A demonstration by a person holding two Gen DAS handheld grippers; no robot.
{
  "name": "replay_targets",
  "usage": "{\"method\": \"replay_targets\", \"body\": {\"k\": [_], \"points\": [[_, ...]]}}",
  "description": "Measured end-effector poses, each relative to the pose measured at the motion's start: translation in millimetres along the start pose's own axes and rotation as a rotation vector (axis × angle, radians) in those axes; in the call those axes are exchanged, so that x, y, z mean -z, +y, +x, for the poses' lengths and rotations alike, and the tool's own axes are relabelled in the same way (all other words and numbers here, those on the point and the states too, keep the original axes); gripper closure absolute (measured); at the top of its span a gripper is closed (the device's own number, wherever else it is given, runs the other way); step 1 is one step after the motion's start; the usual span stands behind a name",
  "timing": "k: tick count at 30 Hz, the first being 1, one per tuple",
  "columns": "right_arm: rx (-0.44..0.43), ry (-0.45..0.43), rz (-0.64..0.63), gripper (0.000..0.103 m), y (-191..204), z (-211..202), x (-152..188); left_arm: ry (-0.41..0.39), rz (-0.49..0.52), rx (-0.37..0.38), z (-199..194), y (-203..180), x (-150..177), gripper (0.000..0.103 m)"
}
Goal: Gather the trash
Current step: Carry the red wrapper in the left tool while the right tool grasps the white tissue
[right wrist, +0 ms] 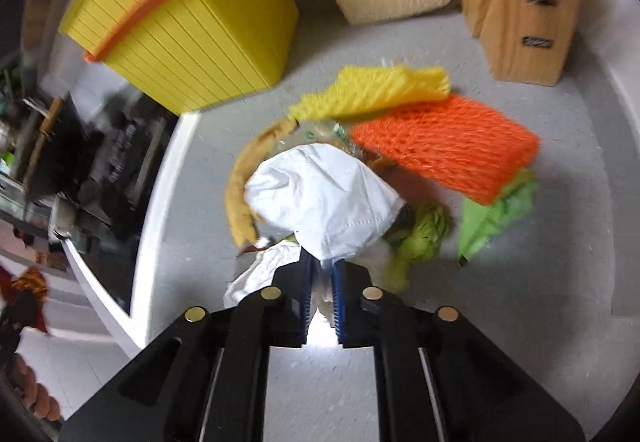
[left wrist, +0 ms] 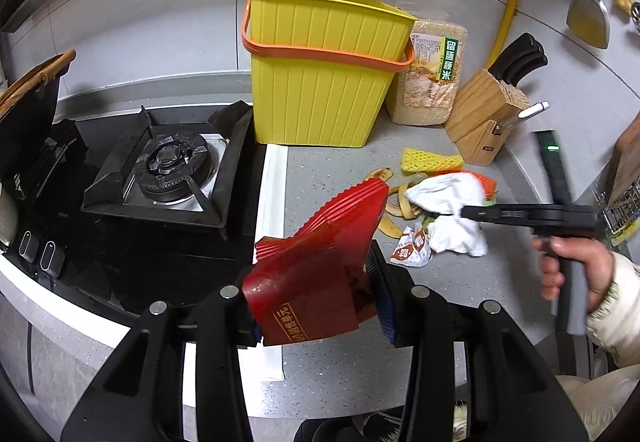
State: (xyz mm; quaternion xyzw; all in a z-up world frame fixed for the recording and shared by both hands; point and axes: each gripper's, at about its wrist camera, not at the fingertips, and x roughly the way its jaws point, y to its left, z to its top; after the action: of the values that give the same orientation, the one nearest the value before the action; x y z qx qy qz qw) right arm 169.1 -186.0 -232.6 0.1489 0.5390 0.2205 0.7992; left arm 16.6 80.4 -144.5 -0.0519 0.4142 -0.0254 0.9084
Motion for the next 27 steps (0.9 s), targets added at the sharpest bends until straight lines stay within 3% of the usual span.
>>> {"method": "replay_targets", "body": {"k": [4,7,8,10,14,16,17,18,20,23,24,25,27], "points": [[-0.222,-0.065,0.112,0.098,-8,-43,10,-0.007,-0.002,0.015,2,2,-6,0.06],[-0.326,-0.107,0.205,0.098,-17,-67,15,-0.007,0.007,0.028,6,0,-10,0.06],[-0.319,-0.115,0.208,0.098,-20,-71,16,-0.007,0.011,0.031,7,-2,-11,0.06],[-0.185,-0.108,0.152,0.098,-20,-67,19,-0.005,0.024,0.049,10,-6,-12,0.06],[-0.046,-0.009,0.16,0.097,-42,-34,30,0.0,0.05,0.079,15,-16,-13,0.06],[0.002,0.044,0.182,0.085,-52,-17,36,0.002,0.055,0.089,16,-18,-13,0.06],[0.028,0.056,0.19,0.069,-55,-12,39,0.003,0.056,0.091,16,-19,-13,0.06],[0.042,0.047,0.19,0.047,-56,-11,39,0.004,0.057,0.094,16,-19,-13,0.06],[0.059,0.041,0.19,0.046,-56,-8,36,0.007,0.055,0.092,16,-18,-12,0.06],[0.094,0.038,0.189,0.037,-57,0,28,0.012,0.047,0.093,16,-15,-10,0.06],[0.095,0.041,0.179,0.04,-56,5,24,0.013,0.045,0.092,16,-15,-10,0.06],[0.066,0.048,0.171,0.067,-60,7,21,0.016,0.044,0.091,17,-15,-9,0.06],[0.015,0.073,0.163,0.097,-61,9,19,0.02,0.043,0.089,17,-15,-9,0.06]]}}
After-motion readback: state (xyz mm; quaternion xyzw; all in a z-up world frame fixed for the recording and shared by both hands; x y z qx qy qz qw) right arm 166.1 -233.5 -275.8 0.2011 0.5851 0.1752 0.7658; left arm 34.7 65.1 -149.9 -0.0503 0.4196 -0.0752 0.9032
